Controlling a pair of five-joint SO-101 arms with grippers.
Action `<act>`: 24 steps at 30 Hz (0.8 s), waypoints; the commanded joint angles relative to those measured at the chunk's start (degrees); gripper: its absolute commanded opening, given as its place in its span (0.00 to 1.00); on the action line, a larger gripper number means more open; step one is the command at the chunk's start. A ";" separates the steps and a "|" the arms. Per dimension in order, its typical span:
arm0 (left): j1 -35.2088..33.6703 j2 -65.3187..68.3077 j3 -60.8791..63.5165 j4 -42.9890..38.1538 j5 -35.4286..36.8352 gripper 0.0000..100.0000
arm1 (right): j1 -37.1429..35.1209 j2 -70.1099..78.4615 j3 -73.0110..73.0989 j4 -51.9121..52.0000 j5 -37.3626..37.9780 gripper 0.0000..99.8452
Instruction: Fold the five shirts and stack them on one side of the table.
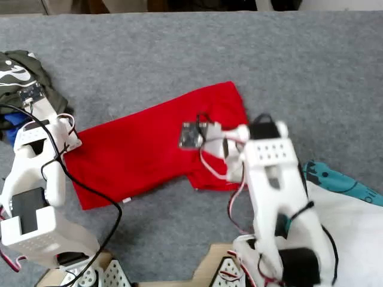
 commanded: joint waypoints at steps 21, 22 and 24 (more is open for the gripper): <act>-1.05 0.31 -1.76 0.09 0.44 0.02 | 9.89 11.56 6.02 -18.46 -3.60 0.00; -1.05 0.31 -1.76 0.09 0.44 0.02 | 10.07 11.03 6.55 -18.46 -3.52 0.00; -1.05 0.31 -1.76 0.09 0.44 0.02 | 10.86 9.98 7.78 -18.64 -3.34 0.00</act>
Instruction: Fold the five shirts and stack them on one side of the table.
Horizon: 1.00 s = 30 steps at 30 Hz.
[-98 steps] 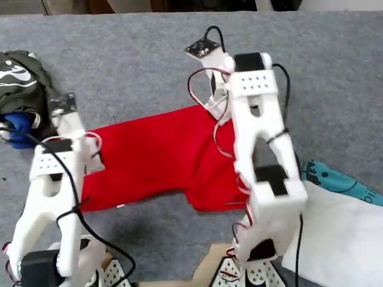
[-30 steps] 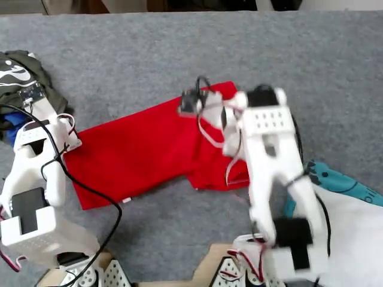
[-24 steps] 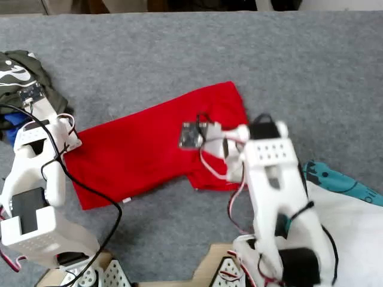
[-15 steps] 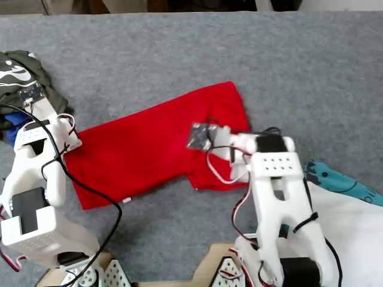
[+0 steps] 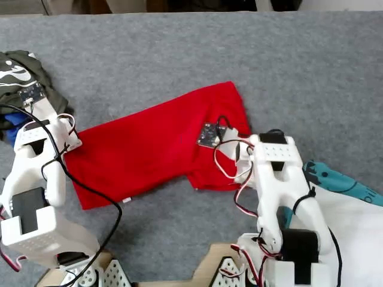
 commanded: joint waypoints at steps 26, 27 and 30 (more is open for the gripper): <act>-1.05 0.31 -1.85 0.09 0.44 0.02 | -16.48 -22.37 9.71 7.30 -5.80 0.15; -1.05 0.31 -1.85 0.09 0.44 0.02 | -16.48 -22.37 10.42 6.86 -5.71 0.15; -1.05 0.31 -1.85 0.09 0.44 0.02 | -17.27 -22.29 12.09 5.89 -3.87 0.17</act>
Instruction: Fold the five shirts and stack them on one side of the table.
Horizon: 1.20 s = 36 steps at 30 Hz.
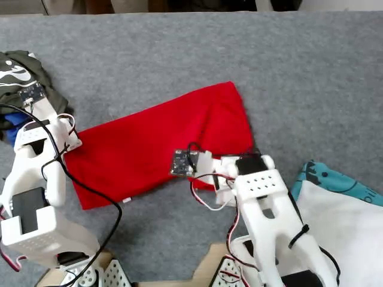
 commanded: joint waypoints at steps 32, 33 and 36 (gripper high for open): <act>-0.97 0.31 -1.76 0.09 0.35 0.02 | -0.31 27.21 -10.77 -7.47 7.74 0.15; -0.97 0.31 -1.76 0.09 0.35 0.02 | -0.31 27.21 -10.77 -7.82 7.74 0.13; -0.97 0.31 -1.76 0.09 0.35 0.02 | -0.31 27.21 -10.77 -8.35 7.74 0.09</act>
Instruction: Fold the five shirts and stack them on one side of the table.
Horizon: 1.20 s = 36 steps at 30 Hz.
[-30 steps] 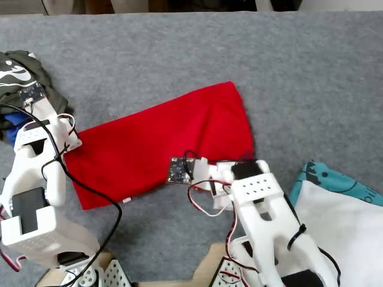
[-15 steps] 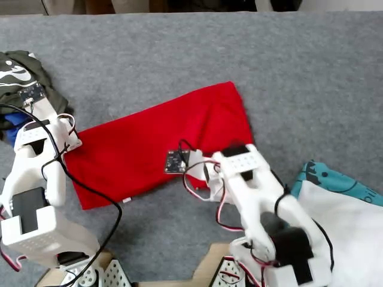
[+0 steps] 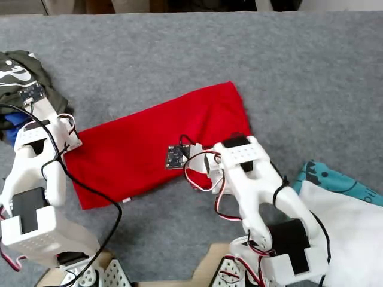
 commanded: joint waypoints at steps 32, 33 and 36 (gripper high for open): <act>-0.79 0.31 -1.67 0.09 0.35 0.02 | -2.59 15.43 -39.60 11.69 3.25 0.00; -0.79 0.31 -1.67 0.09 0.35 0.02 | -3.21 15.96 -40.75 11.69 3.52 0.00; -0.79 0.31 -1.67 0.09 0.35 0.02 | -5.58 17.80 -42.95 11.69 5.63 0.00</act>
